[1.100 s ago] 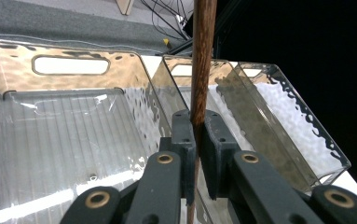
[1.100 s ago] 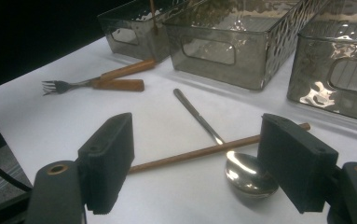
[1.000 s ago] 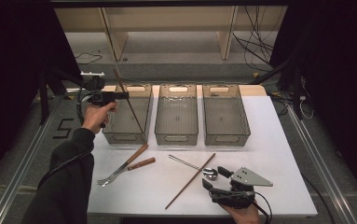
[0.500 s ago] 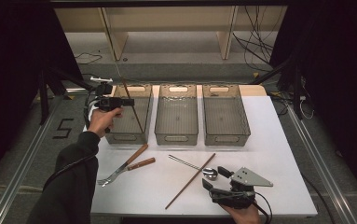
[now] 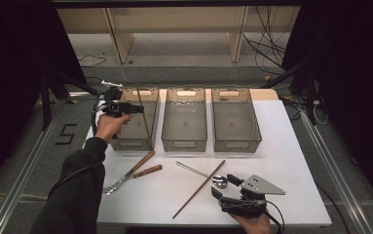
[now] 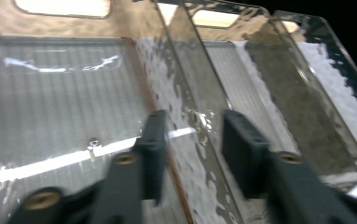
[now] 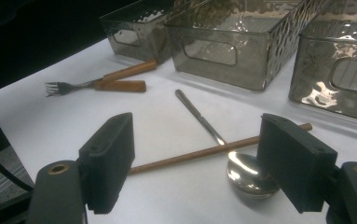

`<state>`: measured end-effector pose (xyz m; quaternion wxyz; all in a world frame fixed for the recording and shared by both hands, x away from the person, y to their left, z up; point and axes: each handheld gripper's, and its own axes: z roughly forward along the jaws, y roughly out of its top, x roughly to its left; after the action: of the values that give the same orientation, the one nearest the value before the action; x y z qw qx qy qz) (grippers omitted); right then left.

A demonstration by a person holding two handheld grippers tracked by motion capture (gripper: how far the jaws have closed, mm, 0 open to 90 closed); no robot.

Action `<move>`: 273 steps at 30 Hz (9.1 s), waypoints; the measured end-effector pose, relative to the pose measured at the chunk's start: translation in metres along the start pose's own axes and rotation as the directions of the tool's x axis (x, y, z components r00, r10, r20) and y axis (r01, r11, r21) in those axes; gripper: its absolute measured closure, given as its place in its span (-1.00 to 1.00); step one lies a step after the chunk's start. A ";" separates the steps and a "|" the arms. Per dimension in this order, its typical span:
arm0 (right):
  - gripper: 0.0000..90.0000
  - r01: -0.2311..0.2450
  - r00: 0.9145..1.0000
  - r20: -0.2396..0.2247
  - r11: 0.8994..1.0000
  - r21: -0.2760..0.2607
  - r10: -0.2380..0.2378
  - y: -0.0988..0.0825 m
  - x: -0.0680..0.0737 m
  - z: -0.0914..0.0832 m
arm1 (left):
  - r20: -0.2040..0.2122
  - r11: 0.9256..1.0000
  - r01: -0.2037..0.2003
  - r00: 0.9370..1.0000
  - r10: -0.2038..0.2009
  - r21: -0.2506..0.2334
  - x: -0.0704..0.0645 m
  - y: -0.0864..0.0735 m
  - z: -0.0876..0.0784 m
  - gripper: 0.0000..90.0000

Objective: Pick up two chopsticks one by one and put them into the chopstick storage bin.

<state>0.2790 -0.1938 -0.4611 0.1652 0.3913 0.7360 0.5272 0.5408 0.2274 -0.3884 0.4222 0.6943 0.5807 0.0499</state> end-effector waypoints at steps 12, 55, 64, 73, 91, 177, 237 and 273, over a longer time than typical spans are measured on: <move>-0.38 -0.005 1.000 0.004 1.000 -0.004 0.005 0.000 -0.001 -0.001 | -0.070 1.000 -0.020 0.997 0.019 -0.013 -0.008 -0.005 -0.015 -0.46; -0.38 -0.016 0.998 0.060 1.000 -0.013 0.016 0.000 -0.010 -0.009 | 0.150 0.954 -0.298 0.944 0.294 0.008 -0.138 -0.195 0.005 -0.58; -0.38 -0.013 0.998 0.057 1.000 -0.010 0.014 -0.001 -0.010 -0.008 | 0.166 0.940 -0.339 0.930 0.328 0.041 -0.155 -0.213 0.015 -0.56; -0.38 -0.015 0.998 0.056 1.000 -0.010 0.015 -0.001 -0.010 -0.007 | 0.160 0.918 -0.392 0.912 0.379 0.062 -0.169 -0.225 0.023 -0.50; -0.38 -0.013 0.998 0.059 1.000 -0.008 0.013 -0.001 -0.010 -0.008 | 0.144 0.867 -0.490 0.868 0.475 0.090 -0.187 -0.242 0.037 -0.09; -0.36 -0.011 0.998 0.068 1.000 -0.006 0.011 0.000 -0.012 -0.009 | 0.204 0.883 -0.468 0.866 0.457 0.008 -0.169 -0.204 -0.004 0.89; -0.37 -0.022 0.998 0.064 1.000 -0.008 0.022 0.000 -0.016 -0.009 | -0.250 0.987 -0.091 0.967 0.055 -0.135 0.019 -0.032 -0.026 0.89; -0.37 -0.022 0.998 0.064 1.000 -0.014 0.023 0.001 -0.017 -0.011 | -0.261 0.994 -0.051 0.965 0.024 -0.098 0.021 -0.023 -0.010 0.06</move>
<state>0.2830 -0.2132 -0.4591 0.1855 0.4153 0.7222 0.5212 0.5245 0.2495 -0.4051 0.3770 0.6699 0.6142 0.1785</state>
